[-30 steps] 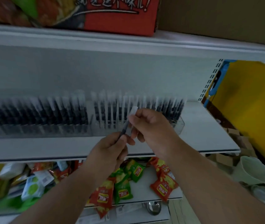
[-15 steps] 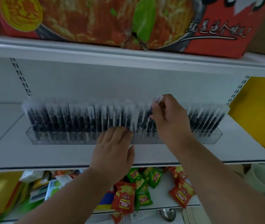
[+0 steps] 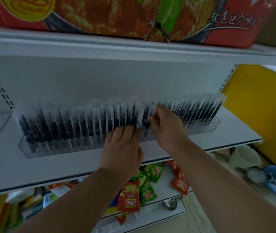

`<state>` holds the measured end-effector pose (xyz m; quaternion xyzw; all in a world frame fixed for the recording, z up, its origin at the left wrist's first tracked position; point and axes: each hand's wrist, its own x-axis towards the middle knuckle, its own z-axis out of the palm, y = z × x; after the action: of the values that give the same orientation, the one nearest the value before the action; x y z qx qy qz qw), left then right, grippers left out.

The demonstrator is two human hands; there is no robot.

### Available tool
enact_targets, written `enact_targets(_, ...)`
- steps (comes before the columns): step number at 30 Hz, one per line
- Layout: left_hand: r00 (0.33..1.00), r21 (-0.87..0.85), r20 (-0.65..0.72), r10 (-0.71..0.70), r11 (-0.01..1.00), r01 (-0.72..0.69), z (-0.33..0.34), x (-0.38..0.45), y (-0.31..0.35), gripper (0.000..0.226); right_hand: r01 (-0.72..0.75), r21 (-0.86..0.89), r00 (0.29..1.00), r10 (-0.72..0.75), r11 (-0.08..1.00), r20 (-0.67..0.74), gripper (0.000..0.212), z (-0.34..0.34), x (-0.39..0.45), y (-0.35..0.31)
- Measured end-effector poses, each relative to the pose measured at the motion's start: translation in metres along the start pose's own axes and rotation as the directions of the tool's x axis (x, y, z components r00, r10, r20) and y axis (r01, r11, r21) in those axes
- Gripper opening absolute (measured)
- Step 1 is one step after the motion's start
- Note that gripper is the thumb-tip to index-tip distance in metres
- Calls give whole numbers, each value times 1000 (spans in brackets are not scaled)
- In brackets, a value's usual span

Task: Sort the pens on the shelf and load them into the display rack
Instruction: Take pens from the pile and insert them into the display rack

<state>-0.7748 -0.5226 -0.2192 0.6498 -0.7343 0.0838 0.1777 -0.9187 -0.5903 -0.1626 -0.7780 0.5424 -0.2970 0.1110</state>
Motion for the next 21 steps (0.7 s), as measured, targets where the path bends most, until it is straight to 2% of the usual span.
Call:
enact_targets(2, 1000, -30, -15, 8, 1000, -8, -3, -2, 0, 54, -37, 35, 999, 37, 999, -13, 17, -5, -7, 0)
enact_targets(4, 998, -79, -59, 0, 997, -5, -8, -6, 0, 50, -24, 49, 999, 26, 998, -26, 20, -12, -16, 0)
enact_targets(7, 992, -95, -115, -41, 995, 30, -14, -21, -1, 47, 94, 23, 993, -92, 995, -75, 15, -20, -28, -5)
enact_targets(10, 990, -82, -116, -83, 994, 74, -20, -38, -1, 47, 210, -1, 973, -209, 978, -96, 13, -24, -40, -16)
enact_targets(13, 987, -58, -76, -144, 988, 140, -31, -60, -1, 44, 288, 0, 956, -288, 958, -54, 20, -21, -55, -31)
enact_targets(16, 977, -7, -18, -211, 978, 210, -45, -88, -6, 41, 345, 21, 937, -345, 939, 47, 26, -15, -70, -45)
enact_targets(19, 946, 39, -15, -325, 945, 325, -59, -126, -17, 37, 382, 87, 907, -391, 920, 154, 34, -7, -84, -63)
enact_targets(21, 922, 59, -19, -386, 920, 386, -68, -151, -29, 34, 401, 141, 890, -421, 905, 175, 35, 3, -95, -81)
